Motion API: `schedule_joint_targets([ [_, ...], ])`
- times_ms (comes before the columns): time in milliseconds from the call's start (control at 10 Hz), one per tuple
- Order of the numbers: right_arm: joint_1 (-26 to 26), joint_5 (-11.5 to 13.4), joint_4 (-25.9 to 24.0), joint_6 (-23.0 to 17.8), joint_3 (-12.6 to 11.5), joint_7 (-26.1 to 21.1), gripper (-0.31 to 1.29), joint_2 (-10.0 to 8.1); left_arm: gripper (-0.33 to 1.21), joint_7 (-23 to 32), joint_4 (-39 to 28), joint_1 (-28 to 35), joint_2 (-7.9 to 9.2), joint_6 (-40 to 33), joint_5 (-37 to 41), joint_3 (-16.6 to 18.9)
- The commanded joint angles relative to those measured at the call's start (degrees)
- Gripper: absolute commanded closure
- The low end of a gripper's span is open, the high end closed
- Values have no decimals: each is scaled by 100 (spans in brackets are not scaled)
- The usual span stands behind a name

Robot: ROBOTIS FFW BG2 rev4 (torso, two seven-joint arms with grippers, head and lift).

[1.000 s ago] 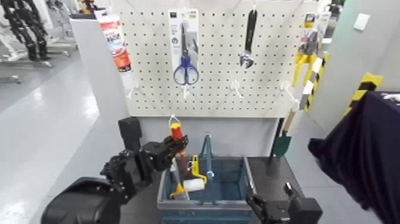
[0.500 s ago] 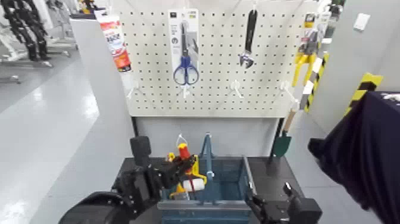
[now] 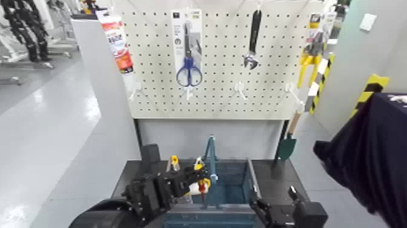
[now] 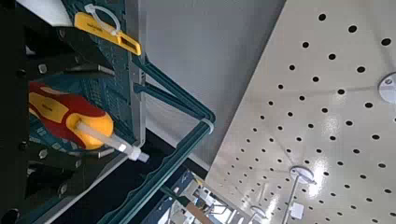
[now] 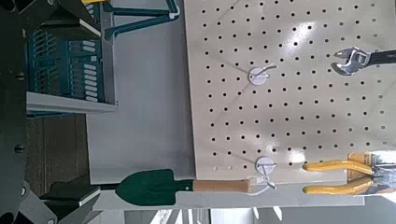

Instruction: Put the red screwdriver into the crate.

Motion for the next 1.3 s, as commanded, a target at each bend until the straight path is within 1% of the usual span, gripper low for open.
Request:
schedule_joint_targets([
  [100, 1, 0, 0, -5, -3, 0, 14, 0, 24, 25, -125, 57, 6, 7, 49, 135],
  [400, 1, -9, 0, -5, -3, 0, 14, 0, 23, 61, -521, 198, 14, 60, -435, 548],
  [600, 1, -9, 0, 3, -3, 0, 14, 0, 23, 131, -907, 321, 32, 16, -935, 724],
  [900, 9, -9, -9, -5, -20, 0, 14, 0, 23, 658, -1751, 830, 85, -274, -1973, 829],
  [1100, 27, 0, -27, -14, -47, 17, 14, 0, 23, 1001, -1980, 1261, 85, -687, -2307, 847],
  [1300, 36, 9, -35, -49, -64, 17, 14, -9, 23, 1440, -2270, 1744, 85, -1285, -2720, 900],
])
